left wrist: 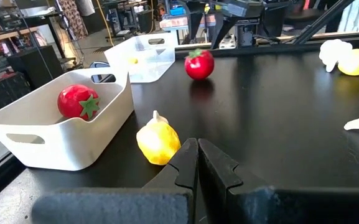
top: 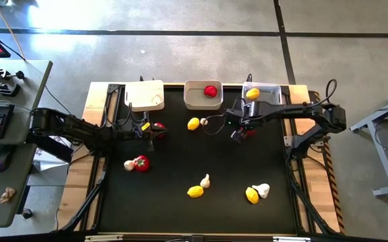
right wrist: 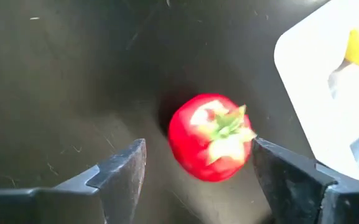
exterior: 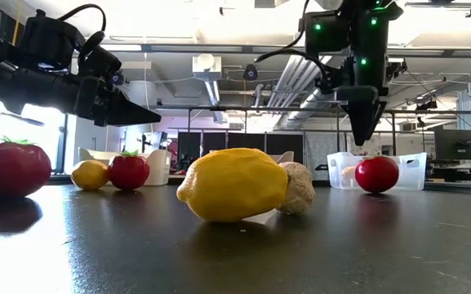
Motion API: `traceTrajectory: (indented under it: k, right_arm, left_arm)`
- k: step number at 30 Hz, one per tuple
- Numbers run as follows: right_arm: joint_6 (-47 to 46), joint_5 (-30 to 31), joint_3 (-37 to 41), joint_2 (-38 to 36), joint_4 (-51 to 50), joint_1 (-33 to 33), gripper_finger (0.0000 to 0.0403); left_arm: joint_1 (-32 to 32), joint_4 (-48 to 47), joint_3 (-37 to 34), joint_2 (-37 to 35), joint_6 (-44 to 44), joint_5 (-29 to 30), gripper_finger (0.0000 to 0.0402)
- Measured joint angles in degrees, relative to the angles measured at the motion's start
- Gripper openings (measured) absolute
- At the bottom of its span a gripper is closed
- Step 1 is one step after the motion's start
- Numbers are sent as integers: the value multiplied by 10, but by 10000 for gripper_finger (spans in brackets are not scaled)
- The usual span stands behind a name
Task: Sort produce into baskets
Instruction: Put the top right tomato into the gray bin
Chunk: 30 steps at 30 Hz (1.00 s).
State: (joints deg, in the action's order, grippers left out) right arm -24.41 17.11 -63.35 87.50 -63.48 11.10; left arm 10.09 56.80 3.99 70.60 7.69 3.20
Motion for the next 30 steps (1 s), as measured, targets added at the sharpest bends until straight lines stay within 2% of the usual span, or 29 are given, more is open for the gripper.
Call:
traceTrajectory:
  k: [8, 15, 26, 30]
  right_arm:
    - [21, 4, 1, 0, -5, 3, 289]
    - [2, -36, 32, -1, -10, 18, 289]
    - [23, -38, 35, -1, -8, 64, 289]
    - [25, -62, 35, -1, -2, 75, 289]
  left_arm:
    - [0, -1, 0, 0, 0, 0, 0]
    - [0, -5, 0, 0, -1, 0, 0]
    - [0, -5, 0, 0, -1, 0, 0]
    - [0, -16, 0, 0, -1, 0, 0]
